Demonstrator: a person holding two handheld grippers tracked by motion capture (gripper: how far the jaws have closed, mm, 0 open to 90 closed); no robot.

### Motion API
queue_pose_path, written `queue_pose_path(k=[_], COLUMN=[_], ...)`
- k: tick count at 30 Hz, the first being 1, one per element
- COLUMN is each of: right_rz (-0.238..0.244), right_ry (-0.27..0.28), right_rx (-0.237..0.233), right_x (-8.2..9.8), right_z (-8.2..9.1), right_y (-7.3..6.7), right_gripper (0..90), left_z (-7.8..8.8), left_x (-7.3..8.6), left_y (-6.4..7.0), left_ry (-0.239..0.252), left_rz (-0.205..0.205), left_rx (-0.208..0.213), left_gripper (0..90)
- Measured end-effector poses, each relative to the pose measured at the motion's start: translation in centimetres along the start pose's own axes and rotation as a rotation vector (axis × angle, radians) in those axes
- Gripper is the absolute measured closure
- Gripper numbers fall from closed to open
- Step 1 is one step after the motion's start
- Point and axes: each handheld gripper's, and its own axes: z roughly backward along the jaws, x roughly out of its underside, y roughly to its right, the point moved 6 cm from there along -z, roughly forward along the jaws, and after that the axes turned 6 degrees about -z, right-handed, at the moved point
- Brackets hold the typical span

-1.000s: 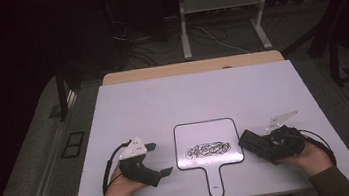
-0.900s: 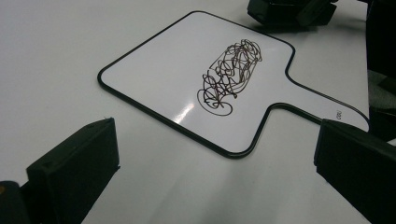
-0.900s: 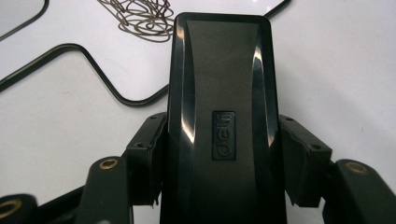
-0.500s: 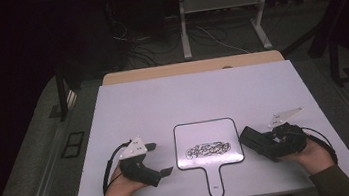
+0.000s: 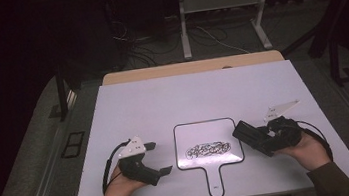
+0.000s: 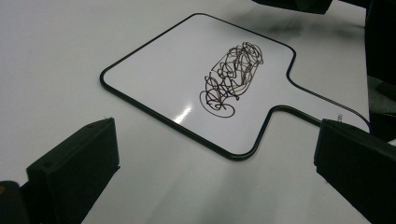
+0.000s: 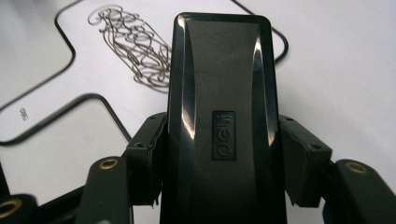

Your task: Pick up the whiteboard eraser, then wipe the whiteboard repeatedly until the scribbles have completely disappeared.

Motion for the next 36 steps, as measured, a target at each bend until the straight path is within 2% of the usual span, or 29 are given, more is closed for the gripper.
queue_pose_path(k=[16, 17, 23, 29, 36], right_rz=[0.046, 0.05, 0.063, 0.091, 0.123], right_ry=[-0.004, -0.006, -0.02, -0.041, -0.072], right_rx=[-0.027, -0.042, -0.062, -0.038, -0.021], right_x=[-2.3, -2.6, -3.5, -4.6, -5.0], right_z=[-1.2, -1.4, -2.2, -3.9, -5.3], right_y=[-0.6, -0.7, -1.1, -1.2, -1.8], right_gripper=[38.8, 38.8, 38.8, 38.8, 38.8], left_z=[-0.2, -0.2, -0.3, -0.1, -0.1], left_x=[-0.1, -0.1, -0.1, -0.1, -0.2], left_y=[0.3, 0.3, 0.3, 0.2, 0.2], left_ry=[-0.007, -0.008, -0.006, 0.0, -0.004], left_rz=[-0.01, -0.011, -0.013, -0.009, -0.015], left_rx=[0.001, 0.001, 0.004, 0.001, -0.005], left_gripper=[0.0, 0.0, 0.0, 0.0, 0.0])
